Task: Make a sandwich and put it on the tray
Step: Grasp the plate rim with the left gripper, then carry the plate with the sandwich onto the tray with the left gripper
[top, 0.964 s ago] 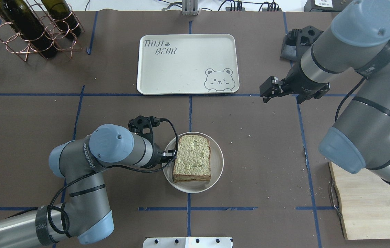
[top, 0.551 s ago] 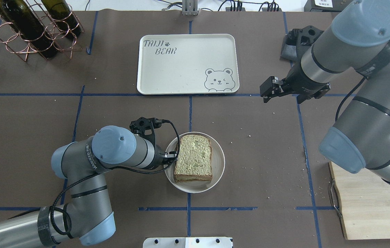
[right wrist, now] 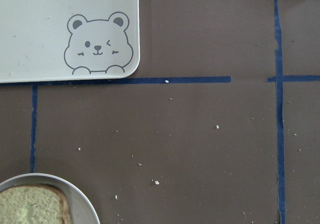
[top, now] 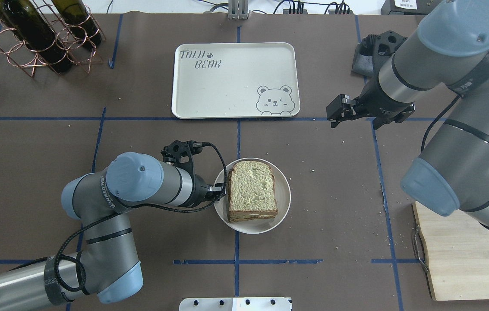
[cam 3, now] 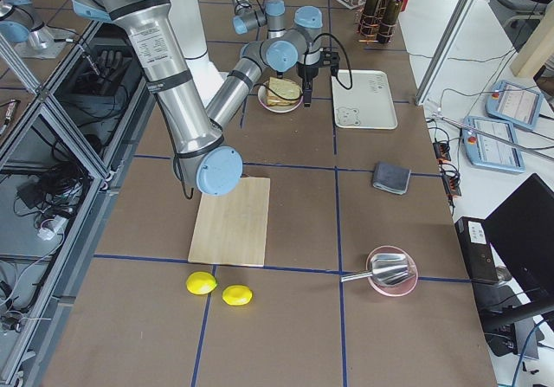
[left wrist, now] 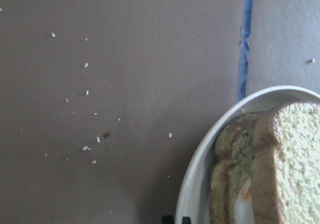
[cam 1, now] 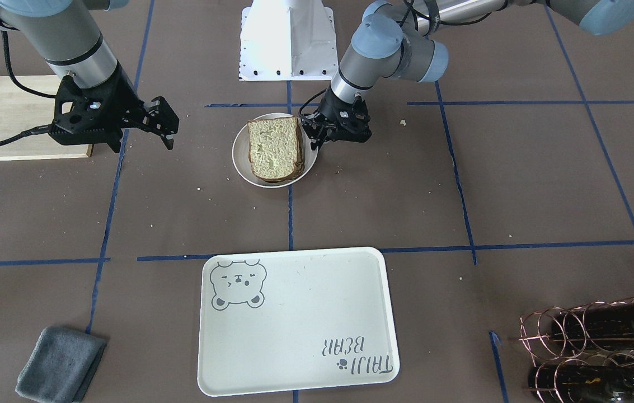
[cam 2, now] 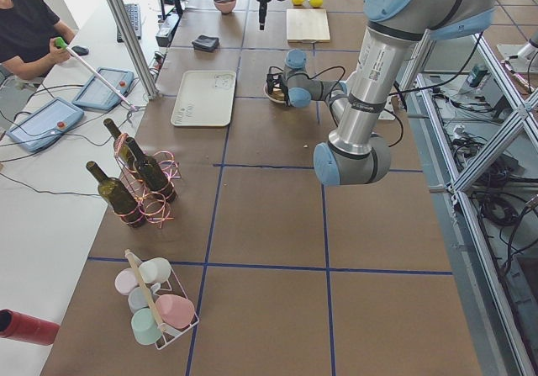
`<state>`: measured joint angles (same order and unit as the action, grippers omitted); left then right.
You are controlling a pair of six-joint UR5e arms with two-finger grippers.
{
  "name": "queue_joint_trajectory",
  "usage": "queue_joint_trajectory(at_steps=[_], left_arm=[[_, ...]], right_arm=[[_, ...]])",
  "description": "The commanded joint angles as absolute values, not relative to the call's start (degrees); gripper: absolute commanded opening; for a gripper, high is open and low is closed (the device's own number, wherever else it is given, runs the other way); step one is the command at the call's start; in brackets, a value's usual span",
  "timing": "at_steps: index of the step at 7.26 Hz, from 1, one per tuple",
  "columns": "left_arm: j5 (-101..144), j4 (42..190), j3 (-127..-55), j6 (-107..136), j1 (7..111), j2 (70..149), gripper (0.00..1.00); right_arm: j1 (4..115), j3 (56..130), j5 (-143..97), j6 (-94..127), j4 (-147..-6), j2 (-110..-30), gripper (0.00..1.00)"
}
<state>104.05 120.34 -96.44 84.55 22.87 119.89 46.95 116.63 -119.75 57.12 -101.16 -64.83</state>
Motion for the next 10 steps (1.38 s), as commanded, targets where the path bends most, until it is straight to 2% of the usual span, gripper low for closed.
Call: queue_joint_trajectory(at_steps=[1, 5, 7, 10], left_arm=[[108.25, 124.70, -96.42, 84.64, 25.82, 119.71, 0.00], [109.34, 125.07, -93.80, 92.35, 35.83, 121.36, 0.00], [109.25, 125.07, -82.85, 96.75, 39.27, 129.25, 0.00], [108.46, 128.73, -70.27, 108.05, 41.30, 137.17, 0.00]], right_arm=[[47.72, 116.72, -120.41, 56.95, -101.25, -65.13, 1.00], [49.56, 116.89, -120.93, 53.38, -101.34, -66.09, 1.00], [55.33, 116.81, -125.92, 45.14, -101.25, -70.46, 1.00], [62.30, 115.58, -128.06, 33.25, -101.69, -74.79, 1.00]])
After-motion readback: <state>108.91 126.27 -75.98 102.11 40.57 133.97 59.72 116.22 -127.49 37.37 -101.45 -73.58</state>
